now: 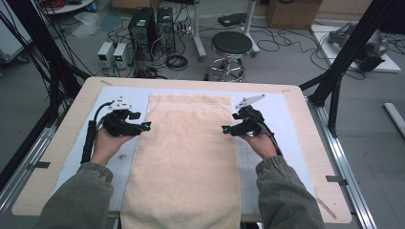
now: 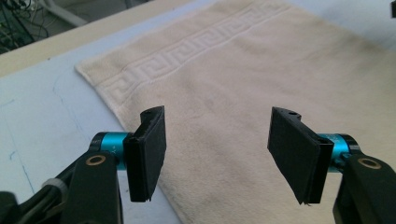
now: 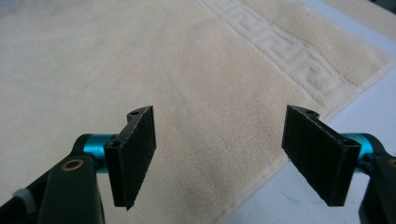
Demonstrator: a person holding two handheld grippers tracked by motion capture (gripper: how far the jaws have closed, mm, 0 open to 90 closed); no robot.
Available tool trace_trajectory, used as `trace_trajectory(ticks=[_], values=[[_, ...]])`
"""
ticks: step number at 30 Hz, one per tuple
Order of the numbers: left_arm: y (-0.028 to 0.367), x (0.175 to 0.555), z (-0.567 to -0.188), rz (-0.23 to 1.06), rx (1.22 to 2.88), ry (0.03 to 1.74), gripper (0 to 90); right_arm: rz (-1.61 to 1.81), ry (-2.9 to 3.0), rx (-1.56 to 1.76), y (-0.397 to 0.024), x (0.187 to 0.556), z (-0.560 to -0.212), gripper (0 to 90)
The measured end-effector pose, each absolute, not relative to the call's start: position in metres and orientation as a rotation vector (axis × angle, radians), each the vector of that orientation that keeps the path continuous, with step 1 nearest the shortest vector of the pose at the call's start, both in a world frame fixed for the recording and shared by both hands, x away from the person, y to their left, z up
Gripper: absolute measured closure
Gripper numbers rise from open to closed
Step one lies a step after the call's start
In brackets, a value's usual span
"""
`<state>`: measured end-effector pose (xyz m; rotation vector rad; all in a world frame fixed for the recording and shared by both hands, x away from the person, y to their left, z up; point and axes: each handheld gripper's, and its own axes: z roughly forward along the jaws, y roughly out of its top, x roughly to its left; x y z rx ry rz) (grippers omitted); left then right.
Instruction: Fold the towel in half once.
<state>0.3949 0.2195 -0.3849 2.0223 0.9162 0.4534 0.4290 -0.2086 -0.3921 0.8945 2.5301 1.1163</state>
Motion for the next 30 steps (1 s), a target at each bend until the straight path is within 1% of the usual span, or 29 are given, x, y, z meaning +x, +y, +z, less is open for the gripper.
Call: trace_trajectory(ticks=[4,5,9,14,18,21,24,27,28,30], values=[[0.211,0.405,-0.405,0.458,2.055,0.936,41.2,1.085,2.549,0.908,-0.202,0.437,-0.406,28.3],[0.209,0.407,-0.409,0.454,2.07,0.943,41.5,1.069,2.56,0.913,-0.201,0.438,-0.409,30.1],[0.203,0.414,-0.423,0.414,2.109,0.97,44.0,1.013,2.575,0.947,-0.2,0.444,-0.422,33.2],[0.2,0.417,-0.432,0.408,2.13,0.993,46.6,0.998,2.553,1.009,-0.206,0.446,-0.433,39.2],[0.199,0.418,-0.436,0.397,2.138,1.023,49.4,0.964,2.545,0.996,-0.204,0.444,-0.434,42.8],[0.199,0.418,-0.436,0.422,2.131,1.04,54.0,0.953,2.551,0.991,-0.202,0.444,-0.433,47.8],[0.196,0.417,-0.435,0.44,2.15,1.047,58.2,0.956,2.554,1.012,-0.201,0.444,-0.433,55.6],[0.196,0.418,-0.435,0.429,2.141,1.063,65.3,0.961,2.56,1.03,-0.2,0.444,-0.432,65.7],[0.196,0.418,-0.434,0.415,2.132,1.07,70.1,0.964,2.558,1.031,-0.2,0.445,-0.432,70.2],[0.196,0.418,-0.434,0.401,2.133,1.065,77.0,0.983,2.579,1.028,-0.199,0.445,-0.431,78.6]])
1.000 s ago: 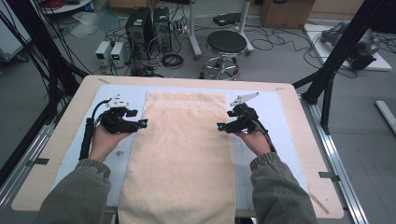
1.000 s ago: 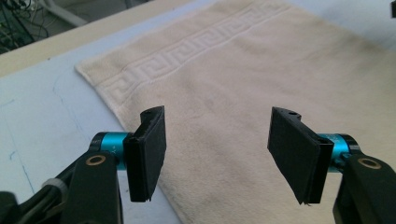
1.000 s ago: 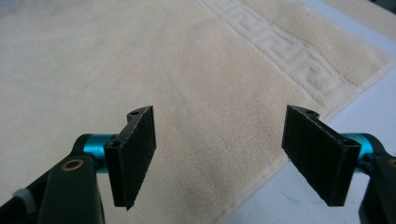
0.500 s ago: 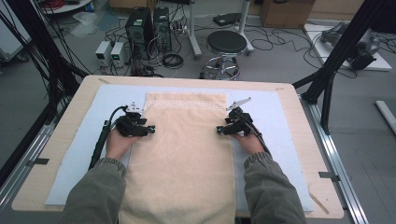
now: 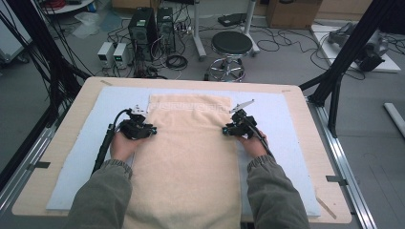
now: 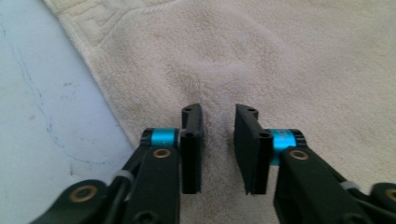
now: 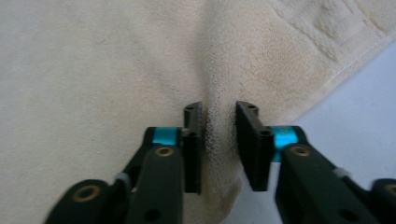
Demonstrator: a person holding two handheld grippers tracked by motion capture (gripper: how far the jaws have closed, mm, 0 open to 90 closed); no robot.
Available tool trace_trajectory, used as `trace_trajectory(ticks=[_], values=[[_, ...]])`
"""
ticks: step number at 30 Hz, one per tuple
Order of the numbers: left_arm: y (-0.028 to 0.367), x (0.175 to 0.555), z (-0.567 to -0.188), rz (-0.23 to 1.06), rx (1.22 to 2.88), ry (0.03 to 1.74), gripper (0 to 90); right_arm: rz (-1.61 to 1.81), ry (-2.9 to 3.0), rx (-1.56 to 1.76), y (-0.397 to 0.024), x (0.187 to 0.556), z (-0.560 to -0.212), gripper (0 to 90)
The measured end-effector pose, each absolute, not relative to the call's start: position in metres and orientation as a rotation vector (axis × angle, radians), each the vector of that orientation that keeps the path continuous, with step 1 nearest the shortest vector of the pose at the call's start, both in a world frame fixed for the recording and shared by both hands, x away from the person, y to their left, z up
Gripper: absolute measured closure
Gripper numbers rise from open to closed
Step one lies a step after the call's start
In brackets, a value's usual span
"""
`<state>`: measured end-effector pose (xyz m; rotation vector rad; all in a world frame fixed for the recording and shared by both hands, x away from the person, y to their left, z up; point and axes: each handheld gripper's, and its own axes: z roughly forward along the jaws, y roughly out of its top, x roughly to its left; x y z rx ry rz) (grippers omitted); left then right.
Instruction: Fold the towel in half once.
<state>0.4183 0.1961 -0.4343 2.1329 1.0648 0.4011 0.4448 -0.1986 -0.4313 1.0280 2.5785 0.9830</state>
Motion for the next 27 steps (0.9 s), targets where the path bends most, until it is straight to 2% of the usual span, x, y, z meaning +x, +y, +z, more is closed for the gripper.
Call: trace_trajectory(ticks=[2,4,15,22,27], values=[[0.196,0.418,-0.434,0.386,2.128,1.066,82.7,0.981,2.598,1.021,-0.198,0.445,-0.43,82.8],[0.197,0.418,-0.433,0.378,2.122,1.063,84.4,1.006,2.607,1.02,-0.199,0.445,-0.43,83.6],[0.215,0.403,-0.404,0.373,2.064,0.947,85.5,1.153,2.608,0.948,-0.209,0.434,-0.407,84.0],[0.224,0.371,-0.374,0.401,2.033,0.828,85.5,1.243,2.603,0.82,-0.215,0.402,-0.369,84.0],[0.231,0.335,-0.374,0.377,2.012,0.773,85.4,1.253,2.639,0.737,-0.218,0.366,-0.353,83.6]])
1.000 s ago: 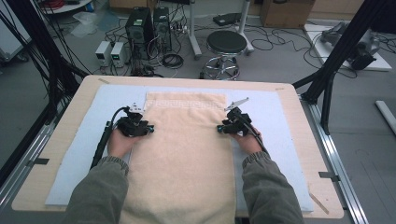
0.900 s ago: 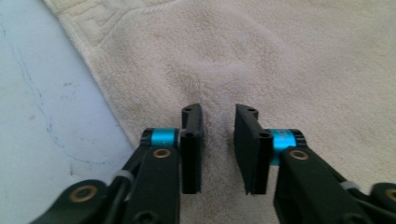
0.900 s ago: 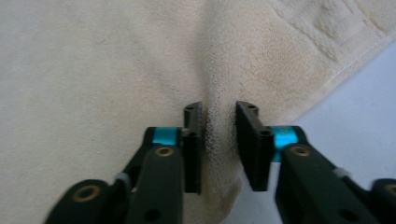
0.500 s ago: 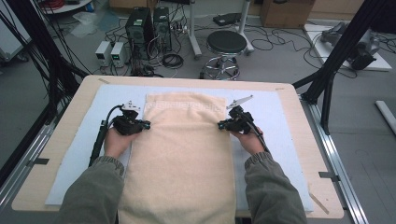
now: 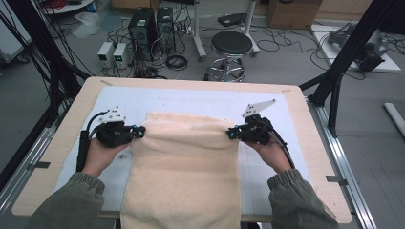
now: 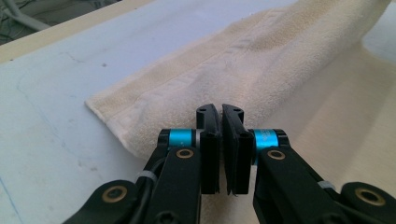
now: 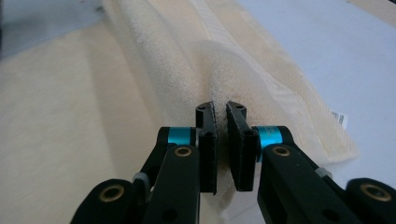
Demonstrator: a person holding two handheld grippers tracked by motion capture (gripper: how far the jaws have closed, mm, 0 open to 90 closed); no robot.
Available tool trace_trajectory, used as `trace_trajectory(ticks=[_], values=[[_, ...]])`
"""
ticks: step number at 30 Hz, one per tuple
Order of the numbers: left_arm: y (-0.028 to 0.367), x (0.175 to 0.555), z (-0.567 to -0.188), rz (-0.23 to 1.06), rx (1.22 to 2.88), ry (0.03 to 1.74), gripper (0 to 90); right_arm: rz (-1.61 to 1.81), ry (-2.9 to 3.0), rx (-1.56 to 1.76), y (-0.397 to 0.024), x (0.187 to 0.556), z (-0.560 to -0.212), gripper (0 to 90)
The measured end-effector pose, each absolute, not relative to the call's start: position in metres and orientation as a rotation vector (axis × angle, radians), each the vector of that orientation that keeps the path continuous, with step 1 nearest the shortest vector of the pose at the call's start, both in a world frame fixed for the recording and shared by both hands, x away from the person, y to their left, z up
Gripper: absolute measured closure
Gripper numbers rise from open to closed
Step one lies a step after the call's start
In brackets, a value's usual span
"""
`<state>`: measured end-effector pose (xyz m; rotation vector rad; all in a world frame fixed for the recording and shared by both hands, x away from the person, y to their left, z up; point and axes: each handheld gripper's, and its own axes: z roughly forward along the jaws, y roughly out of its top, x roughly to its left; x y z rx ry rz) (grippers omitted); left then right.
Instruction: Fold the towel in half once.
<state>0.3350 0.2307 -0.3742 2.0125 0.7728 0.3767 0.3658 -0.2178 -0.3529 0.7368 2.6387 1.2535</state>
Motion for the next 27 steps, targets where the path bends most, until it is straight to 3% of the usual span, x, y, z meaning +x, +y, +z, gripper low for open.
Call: trace_trajectory(ticks=[7,8,10,13,20,27], values=[[0.232,0.288,-0.407,0.325,2.085,0.717,83.8,1.185,2.767,0.686,-0.215,0.322,-0.38,80.4],[0.231,0.283,-0.412,0.319,2.107,0.711,82.4,1.178,2.801,0.693,-0.215,0.318,-0.385,76.9],[0.233,0.281,-0.418,0.299,2.119,0.706,74.0,1.158,2.816,0.687,-0.217,0.315,-0.393,61.2],[0.238,0.289,-0.412,0.295,2.077,0.756,65.2,1.259,2.77,0.768,-0.226,0.321,-0.393,51.9],[0.236,0.33,-0.399,0.334,1.966,0.872,54.9,1.223,2.596,0.881,-0.226,0.358,-0.397,45.7],[0.229,0.361,-0.426,0.366,2.086,0.945,52.8,1.09,2.556,0.95,-0.215,0.387,-0.422,44.5]])
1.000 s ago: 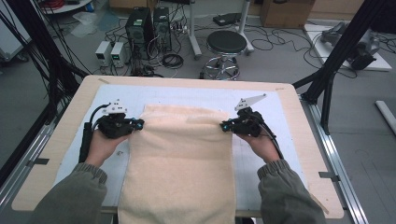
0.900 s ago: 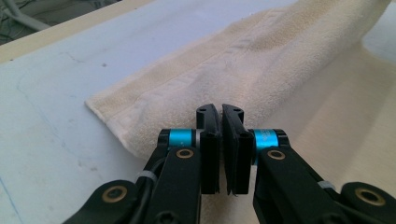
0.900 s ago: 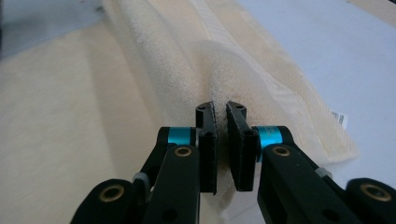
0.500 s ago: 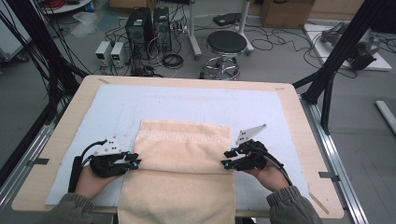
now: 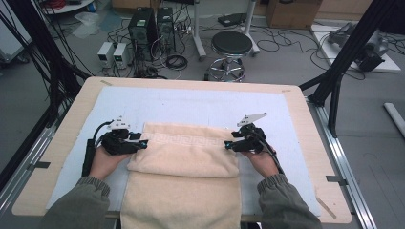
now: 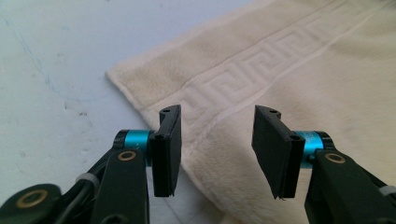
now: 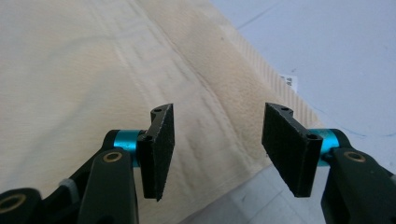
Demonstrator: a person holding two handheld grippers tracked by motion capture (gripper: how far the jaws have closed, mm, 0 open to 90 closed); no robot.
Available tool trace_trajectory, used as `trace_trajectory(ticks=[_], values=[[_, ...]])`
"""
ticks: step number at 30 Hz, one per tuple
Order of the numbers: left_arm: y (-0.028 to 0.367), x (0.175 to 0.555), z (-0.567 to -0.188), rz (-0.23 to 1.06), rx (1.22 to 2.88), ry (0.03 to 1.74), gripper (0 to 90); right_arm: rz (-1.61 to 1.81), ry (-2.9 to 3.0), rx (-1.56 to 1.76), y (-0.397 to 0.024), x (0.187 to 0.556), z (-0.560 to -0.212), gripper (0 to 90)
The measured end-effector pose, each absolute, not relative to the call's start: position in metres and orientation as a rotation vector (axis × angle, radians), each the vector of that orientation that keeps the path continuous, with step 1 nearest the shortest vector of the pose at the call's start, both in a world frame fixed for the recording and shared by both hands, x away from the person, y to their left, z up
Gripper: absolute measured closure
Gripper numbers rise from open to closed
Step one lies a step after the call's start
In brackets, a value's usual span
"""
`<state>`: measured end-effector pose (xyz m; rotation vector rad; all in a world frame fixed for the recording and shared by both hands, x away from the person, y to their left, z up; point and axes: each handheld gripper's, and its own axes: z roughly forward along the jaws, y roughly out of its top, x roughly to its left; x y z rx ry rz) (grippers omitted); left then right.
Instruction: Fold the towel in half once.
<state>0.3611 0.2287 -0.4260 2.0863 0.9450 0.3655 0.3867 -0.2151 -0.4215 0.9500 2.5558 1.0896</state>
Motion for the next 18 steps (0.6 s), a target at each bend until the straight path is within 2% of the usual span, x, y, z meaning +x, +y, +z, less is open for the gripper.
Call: trace_trajectory(ticks=[4,7,10,11,13,16,18], values=[[0.222,0.367,-0.434,0.38,2.145,0.952,52.8,1.052,2.57,0.999,-0.216,0.395,-0.433,46.9],[0.217,0.366,-0.436,0.433,2.175,0.934,53.9,1.031,2.559,0.988,-0.216,0.397,-0.435,54.1],[0.214,0.364,-0.436,0.45,2.181,0.933,61.5,1.007,2.549,0.993,-0.214,0.397,-0.435,61.8],[0.213,0.364,-0.436,0.436,2.178,0.935,68.5,1.007,2.543,1.004,-0.214,0.397,-0.435,64.4],[0.212,0.364,-0.436,0.414,2.174,0.934,75.1,1.018,2.542,0.998,-0.214,0.397,-0.435,70.8],[0.213,0.365,-0.436,0.393,2.172,0.941,79.6,1.033,2.567,0.984,-0.212,0.397,-0.435,81.1],[0.214,0.365,-0.435,0.376,2.159,0.963,84.9,1.049,2.581,0.993,-0.213,0.397,-0.434,83.6]])
